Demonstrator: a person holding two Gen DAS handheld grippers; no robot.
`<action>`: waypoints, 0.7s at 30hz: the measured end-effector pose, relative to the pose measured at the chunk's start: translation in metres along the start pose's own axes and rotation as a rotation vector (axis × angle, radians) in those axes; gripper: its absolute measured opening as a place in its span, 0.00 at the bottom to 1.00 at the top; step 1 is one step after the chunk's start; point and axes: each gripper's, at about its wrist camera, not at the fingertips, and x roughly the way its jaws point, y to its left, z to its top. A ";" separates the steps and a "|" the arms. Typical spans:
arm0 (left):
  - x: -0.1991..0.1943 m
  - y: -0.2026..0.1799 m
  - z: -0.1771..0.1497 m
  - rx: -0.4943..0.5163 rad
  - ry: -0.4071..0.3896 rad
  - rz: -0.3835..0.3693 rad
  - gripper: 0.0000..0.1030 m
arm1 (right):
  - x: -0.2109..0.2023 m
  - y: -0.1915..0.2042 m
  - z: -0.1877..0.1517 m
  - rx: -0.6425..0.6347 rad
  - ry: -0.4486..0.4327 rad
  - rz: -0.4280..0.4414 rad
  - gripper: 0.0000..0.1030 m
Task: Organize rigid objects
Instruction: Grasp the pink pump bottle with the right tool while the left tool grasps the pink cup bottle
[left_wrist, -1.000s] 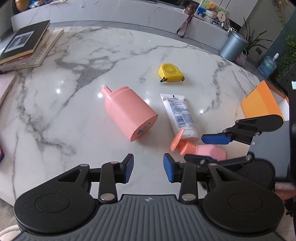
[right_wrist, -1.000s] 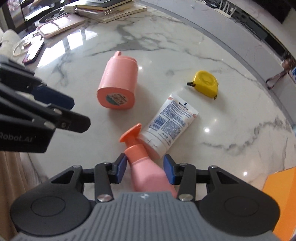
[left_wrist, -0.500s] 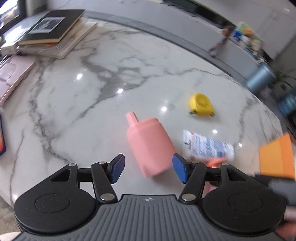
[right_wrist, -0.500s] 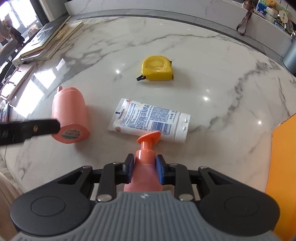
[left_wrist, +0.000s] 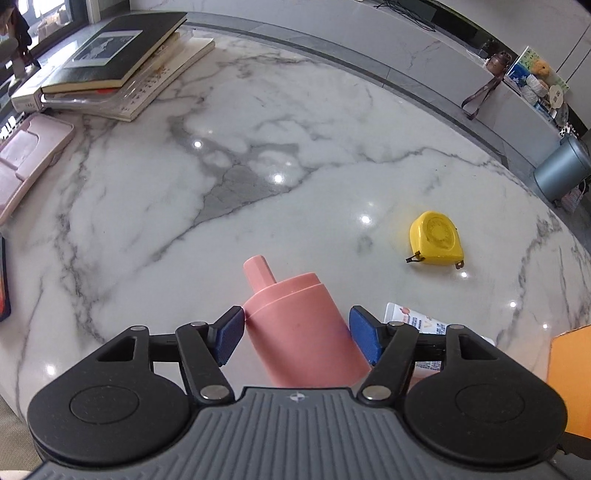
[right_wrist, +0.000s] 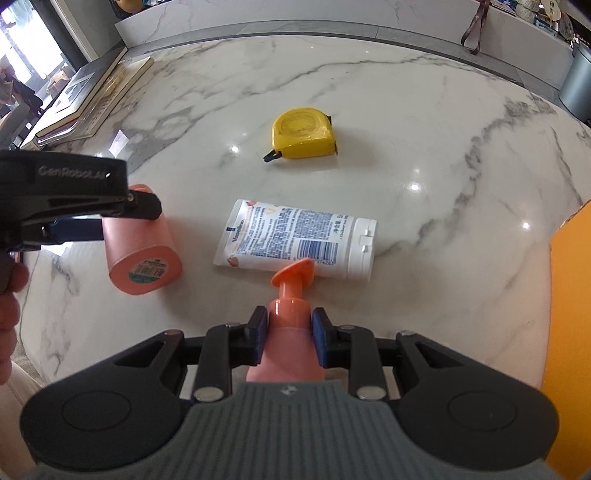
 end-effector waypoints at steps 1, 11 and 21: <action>0.001 -0.002 0.001 0.009 -0.002 0.005 0.76 | 0.000 0.000 -0.001 0.000 -0.004 0.001 0.26; 0.010 0.003 0.005 0.040 0.035 -0.033 0.74 | -0.021 -0.006 -0.018 0.021 -0.040 0.028 0.26; -0.050 -0.009 -0.054 0.242 -0.100 -0.215 0.73 | -0.074 -0.020 -0.062 0.106 -0.140 0.069 0.26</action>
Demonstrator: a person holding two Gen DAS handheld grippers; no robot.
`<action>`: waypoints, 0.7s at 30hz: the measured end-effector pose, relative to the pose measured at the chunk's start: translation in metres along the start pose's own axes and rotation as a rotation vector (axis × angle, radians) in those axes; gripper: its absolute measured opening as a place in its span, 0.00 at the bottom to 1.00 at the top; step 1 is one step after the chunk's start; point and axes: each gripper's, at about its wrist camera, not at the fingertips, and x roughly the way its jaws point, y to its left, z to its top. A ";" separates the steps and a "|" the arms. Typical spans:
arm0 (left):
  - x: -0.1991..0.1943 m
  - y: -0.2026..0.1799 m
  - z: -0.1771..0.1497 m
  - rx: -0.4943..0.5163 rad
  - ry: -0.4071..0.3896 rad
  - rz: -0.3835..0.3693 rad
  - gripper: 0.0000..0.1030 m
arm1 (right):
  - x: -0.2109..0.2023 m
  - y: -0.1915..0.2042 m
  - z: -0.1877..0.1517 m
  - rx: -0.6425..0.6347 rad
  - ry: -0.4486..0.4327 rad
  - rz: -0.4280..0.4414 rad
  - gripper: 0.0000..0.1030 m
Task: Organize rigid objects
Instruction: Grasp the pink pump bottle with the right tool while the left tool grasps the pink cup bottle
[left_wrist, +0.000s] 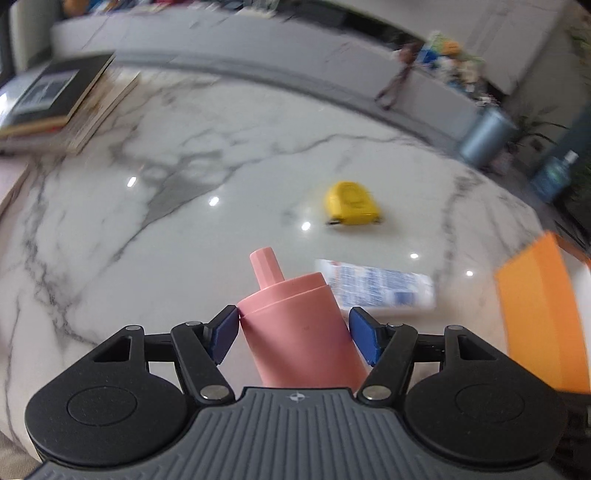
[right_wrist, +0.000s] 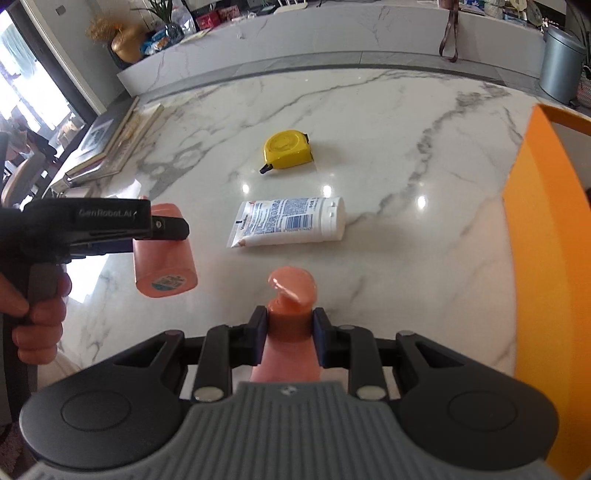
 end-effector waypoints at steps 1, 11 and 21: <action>-0.008 -0.009 -0.007 0.043 -0.020 -0.007 0.73 | -0.007 0.000 -0.006 -0.001 -0.012 0.003 0.26; -0.027 -0.083 -0.081 0.362 -0.169 -0.065 0.73 | -0.047 -0.007 -0.067 -0.041 -0.113 -0.067 0.25; -0.011 -0.119 -0.105 0.545 -0.191 0.036 0.74 | -0.066 -0.042 -0.078 0.140 -0.218 -0.130 0.26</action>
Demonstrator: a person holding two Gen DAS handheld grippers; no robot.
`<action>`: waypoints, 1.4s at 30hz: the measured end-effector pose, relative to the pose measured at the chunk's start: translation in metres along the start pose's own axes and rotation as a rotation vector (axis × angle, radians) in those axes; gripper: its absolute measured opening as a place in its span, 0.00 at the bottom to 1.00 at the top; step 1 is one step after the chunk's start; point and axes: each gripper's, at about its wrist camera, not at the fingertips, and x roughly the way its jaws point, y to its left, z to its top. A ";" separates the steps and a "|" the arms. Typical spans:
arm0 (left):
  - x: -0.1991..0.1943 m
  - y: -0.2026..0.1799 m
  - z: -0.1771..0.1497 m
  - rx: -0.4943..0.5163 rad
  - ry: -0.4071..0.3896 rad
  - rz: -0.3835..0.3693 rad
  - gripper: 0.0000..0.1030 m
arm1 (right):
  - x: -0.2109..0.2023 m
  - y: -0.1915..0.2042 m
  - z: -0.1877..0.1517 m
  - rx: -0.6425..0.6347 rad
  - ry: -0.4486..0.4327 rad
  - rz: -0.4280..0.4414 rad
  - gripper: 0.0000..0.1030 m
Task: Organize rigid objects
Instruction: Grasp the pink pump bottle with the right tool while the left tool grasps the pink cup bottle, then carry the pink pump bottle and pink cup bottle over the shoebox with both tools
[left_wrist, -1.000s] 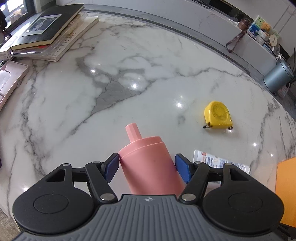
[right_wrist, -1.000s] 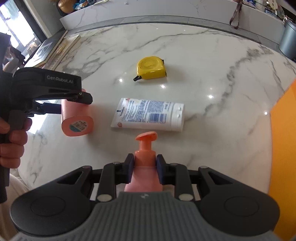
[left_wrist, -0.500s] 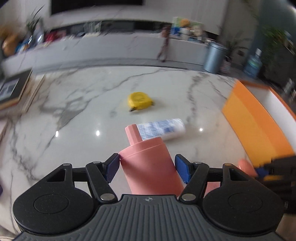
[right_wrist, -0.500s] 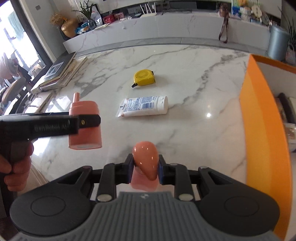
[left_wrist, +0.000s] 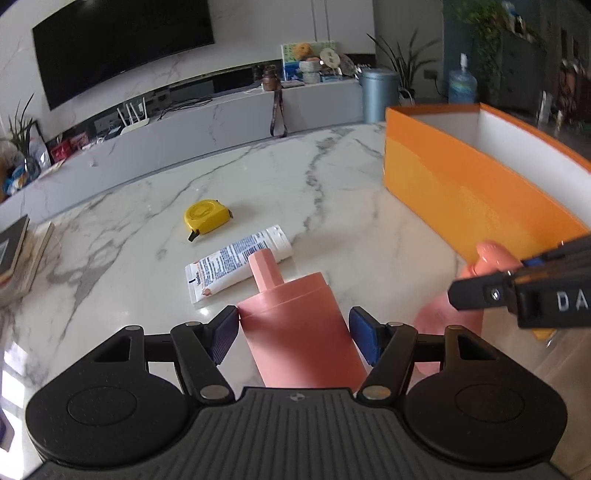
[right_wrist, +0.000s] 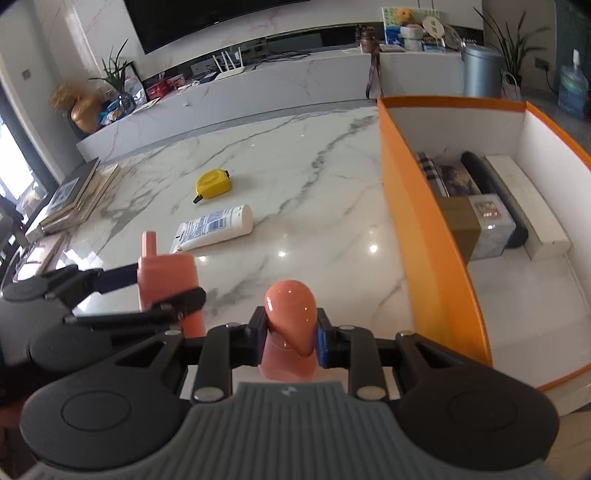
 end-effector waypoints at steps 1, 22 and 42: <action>0.000 -0.001 -0.001 0.009 0.007 0.007 0.73 | 0.001 0.000 -0.001 0.005 0.007 0.002 0.26; 0.006 0.052 -0.017 -0.380 0.313 -0.107 0.76 | -0.003 0.000 -0.006 0.015 0.023 0.002 0.26; 0.007 0.025 0.004 -0.038 0.147 -0.061 0.77 | -0.001 0.003 -0.007 -0.017 -0.002 0.011 0.26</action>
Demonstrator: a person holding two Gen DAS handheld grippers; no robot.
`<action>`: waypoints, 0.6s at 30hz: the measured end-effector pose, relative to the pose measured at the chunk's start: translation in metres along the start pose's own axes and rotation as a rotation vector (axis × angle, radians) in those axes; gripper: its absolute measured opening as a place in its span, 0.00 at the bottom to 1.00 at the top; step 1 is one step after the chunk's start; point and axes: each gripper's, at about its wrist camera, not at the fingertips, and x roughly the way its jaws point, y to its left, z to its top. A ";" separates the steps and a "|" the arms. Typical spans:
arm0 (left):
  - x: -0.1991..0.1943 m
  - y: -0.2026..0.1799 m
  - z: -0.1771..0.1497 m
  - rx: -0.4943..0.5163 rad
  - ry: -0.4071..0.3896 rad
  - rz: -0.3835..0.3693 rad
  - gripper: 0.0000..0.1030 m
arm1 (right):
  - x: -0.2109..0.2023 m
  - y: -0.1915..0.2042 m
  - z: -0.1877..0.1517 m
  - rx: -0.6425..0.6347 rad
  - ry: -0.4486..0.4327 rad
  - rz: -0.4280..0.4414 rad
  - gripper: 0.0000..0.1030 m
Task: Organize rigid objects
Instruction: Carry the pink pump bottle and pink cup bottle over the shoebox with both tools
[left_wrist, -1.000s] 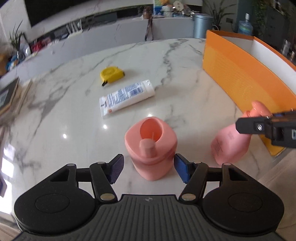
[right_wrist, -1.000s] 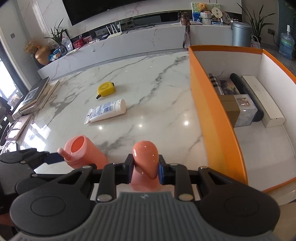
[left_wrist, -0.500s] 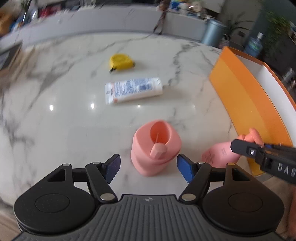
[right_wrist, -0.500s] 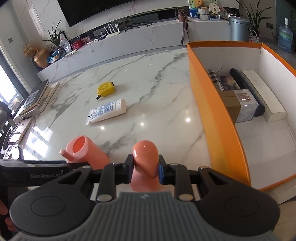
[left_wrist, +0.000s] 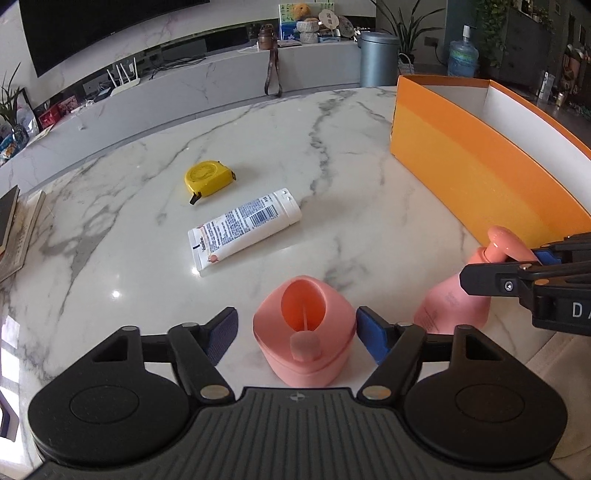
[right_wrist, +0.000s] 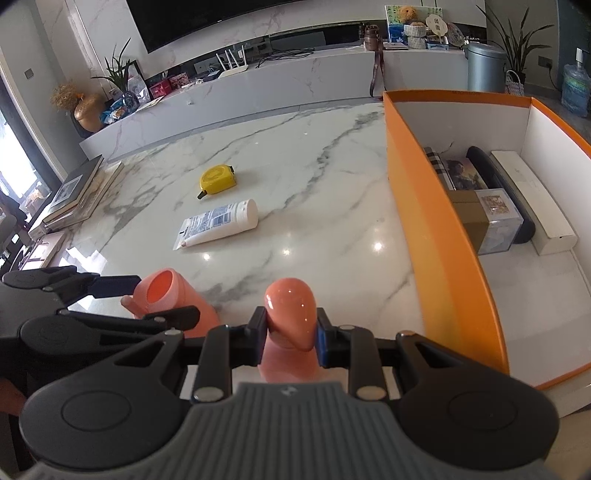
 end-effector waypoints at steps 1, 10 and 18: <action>0.000 0.000 -0.001 -0.003 0.000 -0.012 0.70 | 0.001 0.000 0.000 0.000 -0.001 0.000 0.26; -0.028 -0.005 -0.001 -0.020 -0.089 0.000 0.65 | 0.000 0.001 0.000 -0.006 -0.012 -0.003 0.25; -0.079 -0.006 0.026 -0.110 -0.157 -0.112 0.65 | -0.034 0.000 0.013 0.019 -0.086 0.062 0.25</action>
